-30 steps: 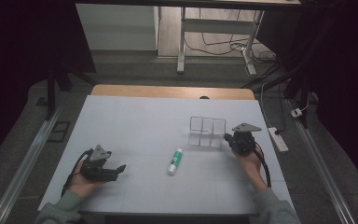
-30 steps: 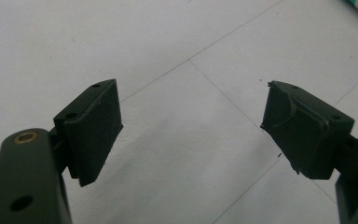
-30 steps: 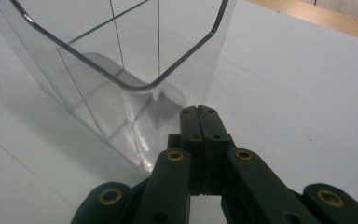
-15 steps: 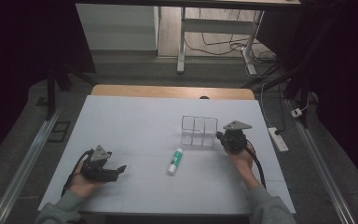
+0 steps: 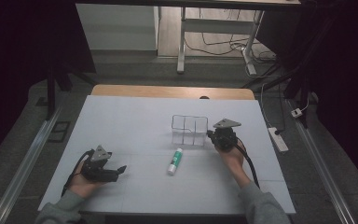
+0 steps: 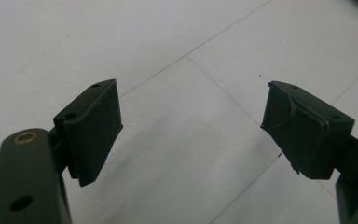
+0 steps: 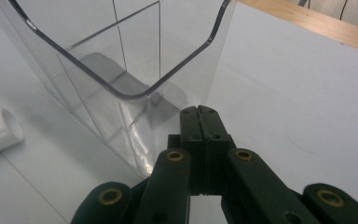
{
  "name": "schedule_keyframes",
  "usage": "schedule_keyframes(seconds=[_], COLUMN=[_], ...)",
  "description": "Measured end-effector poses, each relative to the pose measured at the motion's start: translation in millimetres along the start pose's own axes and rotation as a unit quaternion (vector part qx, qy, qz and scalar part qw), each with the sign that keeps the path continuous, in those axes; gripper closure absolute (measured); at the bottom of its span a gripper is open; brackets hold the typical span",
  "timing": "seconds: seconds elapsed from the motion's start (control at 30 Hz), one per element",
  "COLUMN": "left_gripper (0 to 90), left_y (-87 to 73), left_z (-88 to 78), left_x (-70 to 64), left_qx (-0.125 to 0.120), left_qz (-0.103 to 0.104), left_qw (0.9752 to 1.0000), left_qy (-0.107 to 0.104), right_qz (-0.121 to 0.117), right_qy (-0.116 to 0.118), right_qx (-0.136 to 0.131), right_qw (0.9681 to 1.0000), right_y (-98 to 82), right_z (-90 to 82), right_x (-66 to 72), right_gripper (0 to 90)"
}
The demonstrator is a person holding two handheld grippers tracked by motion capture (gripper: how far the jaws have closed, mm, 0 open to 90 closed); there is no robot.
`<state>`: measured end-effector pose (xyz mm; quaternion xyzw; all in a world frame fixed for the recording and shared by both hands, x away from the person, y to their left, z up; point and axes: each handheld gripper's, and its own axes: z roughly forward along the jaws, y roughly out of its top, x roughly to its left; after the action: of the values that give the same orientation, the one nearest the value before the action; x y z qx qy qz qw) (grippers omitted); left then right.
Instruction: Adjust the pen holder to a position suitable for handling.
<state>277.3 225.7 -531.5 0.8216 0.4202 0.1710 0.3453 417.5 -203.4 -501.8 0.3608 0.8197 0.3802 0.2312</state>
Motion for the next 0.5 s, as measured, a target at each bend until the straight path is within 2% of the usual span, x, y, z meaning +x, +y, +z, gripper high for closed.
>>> schedule_keyframes(seconds=[0.17, 0.5], left_gripper=[19.2, 19.2], left_y=[0.1, 0.1], left_z=[-0.5, -0.6], left_x=[-0.2, -0.9], left_qx=[-0.002, -0.002], left_qz=[0.000, 0.002], left_qw=[1.0000, 1.0000], left_qy=[0.000, -0.001], right_qz=[-0.007, -0.008], right_qy=[0.010, 0.024], right_qx=[-0.006, -0.004], right_qw=[0.9999, 0.9997], right_y=[7.6, 15.4], right_z=[9.6, 19.5], right_x=[11.2, 22.0], right_gripper=[89.8, 89.8])
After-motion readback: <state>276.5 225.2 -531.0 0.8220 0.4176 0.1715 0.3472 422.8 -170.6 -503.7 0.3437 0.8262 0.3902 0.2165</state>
